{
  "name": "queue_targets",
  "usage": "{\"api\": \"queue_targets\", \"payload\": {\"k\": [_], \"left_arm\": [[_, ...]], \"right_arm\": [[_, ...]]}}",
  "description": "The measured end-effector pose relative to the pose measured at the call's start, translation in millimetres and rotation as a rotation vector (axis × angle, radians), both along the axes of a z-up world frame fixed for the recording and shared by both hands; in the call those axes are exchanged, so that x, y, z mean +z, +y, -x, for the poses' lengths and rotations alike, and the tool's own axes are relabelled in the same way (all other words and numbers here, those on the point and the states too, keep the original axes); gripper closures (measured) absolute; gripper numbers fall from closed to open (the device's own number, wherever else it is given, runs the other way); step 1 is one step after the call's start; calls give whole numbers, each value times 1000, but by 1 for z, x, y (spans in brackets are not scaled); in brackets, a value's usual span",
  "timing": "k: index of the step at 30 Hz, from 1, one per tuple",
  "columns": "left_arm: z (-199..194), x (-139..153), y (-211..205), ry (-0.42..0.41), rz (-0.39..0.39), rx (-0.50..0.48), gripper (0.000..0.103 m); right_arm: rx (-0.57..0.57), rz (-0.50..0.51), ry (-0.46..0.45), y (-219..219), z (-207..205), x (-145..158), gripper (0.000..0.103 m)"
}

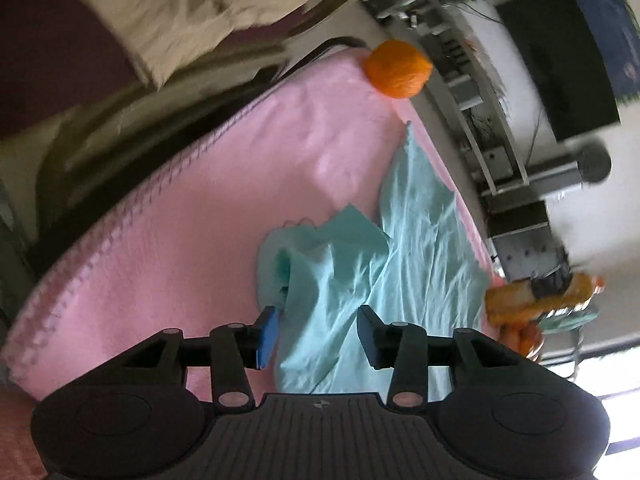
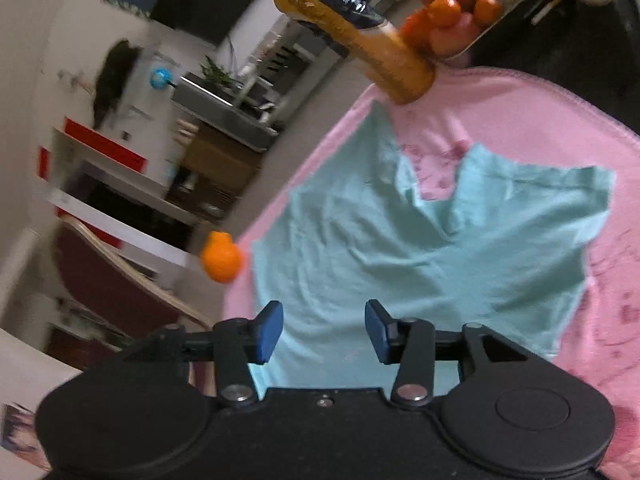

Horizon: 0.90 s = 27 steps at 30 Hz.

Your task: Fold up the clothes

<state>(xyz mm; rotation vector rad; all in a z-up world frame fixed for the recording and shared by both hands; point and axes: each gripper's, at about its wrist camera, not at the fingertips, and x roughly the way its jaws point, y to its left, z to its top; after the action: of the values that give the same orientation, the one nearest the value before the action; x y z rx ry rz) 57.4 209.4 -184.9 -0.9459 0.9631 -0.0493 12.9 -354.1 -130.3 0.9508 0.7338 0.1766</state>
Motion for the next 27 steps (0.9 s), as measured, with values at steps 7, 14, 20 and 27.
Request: {"api": "queue_targets", "payload": {"k": [7,14,20,27], "left_arm": [[-16,-9,1,15,41,97,62],[-22,-17,11,77,45,147,78],[-21,-7,4,53,-52,140,103],[15,70,-114,-411,-719,-290,103]], "right_arm": [[-20,-79,19,-7,-3,-19,58],[-29,-122,34,-10,-4,-31,58],[-24,-113,43,-9,-4,-31,58],[-24,-104,55,-9,-3,-33,58]]}}
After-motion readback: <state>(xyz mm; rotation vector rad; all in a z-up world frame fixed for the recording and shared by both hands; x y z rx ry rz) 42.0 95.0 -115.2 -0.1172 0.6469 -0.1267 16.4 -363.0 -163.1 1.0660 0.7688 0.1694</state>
